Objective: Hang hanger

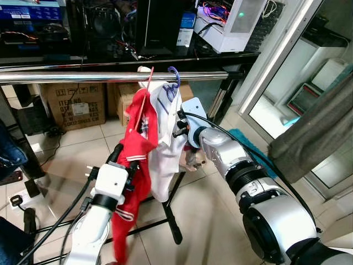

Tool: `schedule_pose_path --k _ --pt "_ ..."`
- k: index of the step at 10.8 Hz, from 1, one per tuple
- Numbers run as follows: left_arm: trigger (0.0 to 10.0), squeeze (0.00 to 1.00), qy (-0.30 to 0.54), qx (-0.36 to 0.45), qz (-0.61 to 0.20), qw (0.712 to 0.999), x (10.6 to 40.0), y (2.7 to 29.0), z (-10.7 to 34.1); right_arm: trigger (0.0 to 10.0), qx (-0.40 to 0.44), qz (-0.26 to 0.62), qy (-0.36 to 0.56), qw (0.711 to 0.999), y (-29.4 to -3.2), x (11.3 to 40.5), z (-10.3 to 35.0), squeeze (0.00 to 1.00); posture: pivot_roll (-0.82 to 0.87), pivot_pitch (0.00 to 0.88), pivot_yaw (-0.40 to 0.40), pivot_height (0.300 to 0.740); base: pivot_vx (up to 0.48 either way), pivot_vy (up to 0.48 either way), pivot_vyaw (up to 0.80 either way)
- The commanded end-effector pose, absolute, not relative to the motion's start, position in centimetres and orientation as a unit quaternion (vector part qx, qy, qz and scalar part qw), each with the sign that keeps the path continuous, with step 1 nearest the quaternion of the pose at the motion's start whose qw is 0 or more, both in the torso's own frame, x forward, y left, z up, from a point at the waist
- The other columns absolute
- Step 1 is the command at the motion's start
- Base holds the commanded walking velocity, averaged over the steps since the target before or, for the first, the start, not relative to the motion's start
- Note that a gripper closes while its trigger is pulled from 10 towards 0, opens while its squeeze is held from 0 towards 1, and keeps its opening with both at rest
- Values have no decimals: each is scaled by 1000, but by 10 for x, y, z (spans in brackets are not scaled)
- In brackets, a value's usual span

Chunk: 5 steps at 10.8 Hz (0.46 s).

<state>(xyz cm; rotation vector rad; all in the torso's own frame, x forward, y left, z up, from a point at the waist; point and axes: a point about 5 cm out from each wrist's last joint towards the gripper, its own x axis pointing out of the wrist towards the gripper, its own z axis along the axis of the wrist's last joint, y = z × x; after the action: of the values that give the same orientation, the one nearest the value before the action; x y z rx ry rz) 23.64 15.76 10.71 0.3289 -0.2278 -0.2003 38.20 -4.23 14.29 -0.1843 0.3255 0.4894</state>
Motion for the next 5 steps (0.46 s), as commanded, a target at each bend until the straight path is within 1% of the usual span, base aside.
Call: schedule_pose_path --k 1,4,5 --pt "10000 0 -134 169 -104 971 231 153 119 10000 -95 240 146 955 -47 385 148 0 306 41 -217 740 0 0 0" --pt "10000 0 -138 148 -66 977 210 162 127 10000 -100 248 151 952 -51 383 142 0 332 48 -221 740 0 0 0" --pt "10000 0 -151 142 -65 976 201 162 132 10000 -103 253 152 950 -50 382 140 0 337 48 -222 740 0 0 0"
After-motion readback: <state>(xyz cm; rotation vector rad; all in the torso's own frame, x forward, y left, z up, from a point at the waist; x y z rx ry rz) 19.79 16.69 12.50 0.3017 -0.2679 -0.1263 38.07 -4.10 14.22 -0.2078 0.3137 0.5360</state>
